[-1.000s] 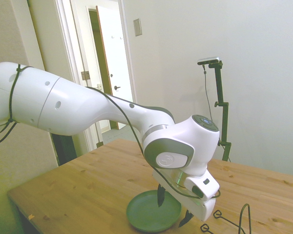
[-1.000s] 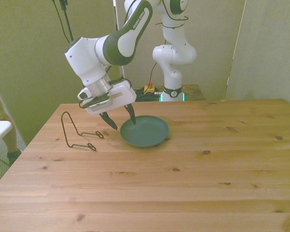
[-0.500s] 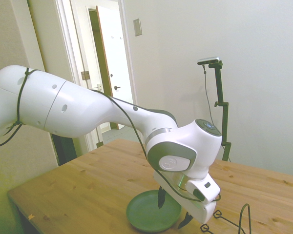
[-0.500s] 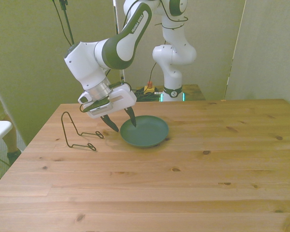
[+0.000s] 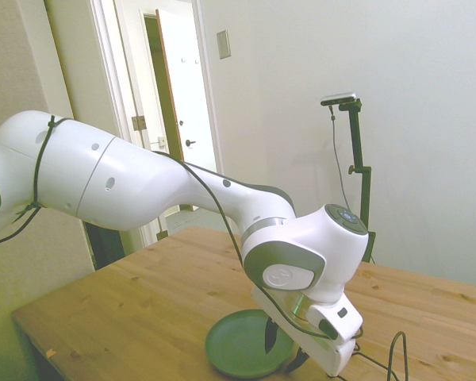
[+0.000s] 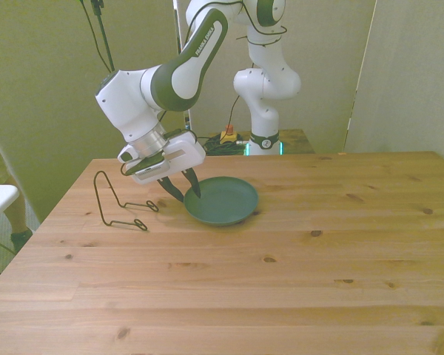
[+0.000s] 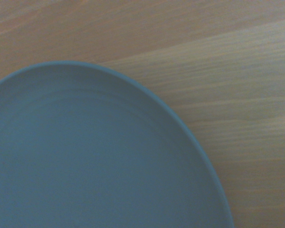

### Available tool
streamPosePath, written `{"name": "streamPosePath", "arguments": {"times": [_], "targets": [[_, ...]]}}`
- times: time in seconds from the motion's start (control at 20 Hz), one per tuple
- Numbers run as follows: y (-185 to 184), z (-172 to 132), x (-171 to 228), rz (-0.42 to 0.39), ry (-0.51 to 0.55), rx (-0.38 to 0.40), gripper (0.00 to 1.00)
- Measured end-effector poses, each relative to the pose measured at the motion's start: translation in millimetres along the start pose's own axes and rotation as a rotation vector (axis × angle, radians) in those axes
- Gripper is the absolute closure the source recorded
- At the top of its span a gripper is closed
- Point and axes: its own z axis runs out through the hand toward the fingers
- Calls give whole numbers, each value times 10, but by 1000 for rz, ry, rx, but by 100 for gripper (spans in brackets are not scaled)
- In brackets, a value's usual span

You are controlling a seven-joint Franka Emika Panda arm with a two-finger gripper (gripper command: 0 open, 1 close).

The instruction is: Load the plate

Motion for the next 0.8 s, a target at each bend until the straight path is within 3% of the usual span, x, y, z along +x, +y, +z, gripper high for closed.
{"name": "streamPosePath", "arguments": {"times": [0.8], "targets": [[46, -20, 12, -13, 9, 4, 100]]}}
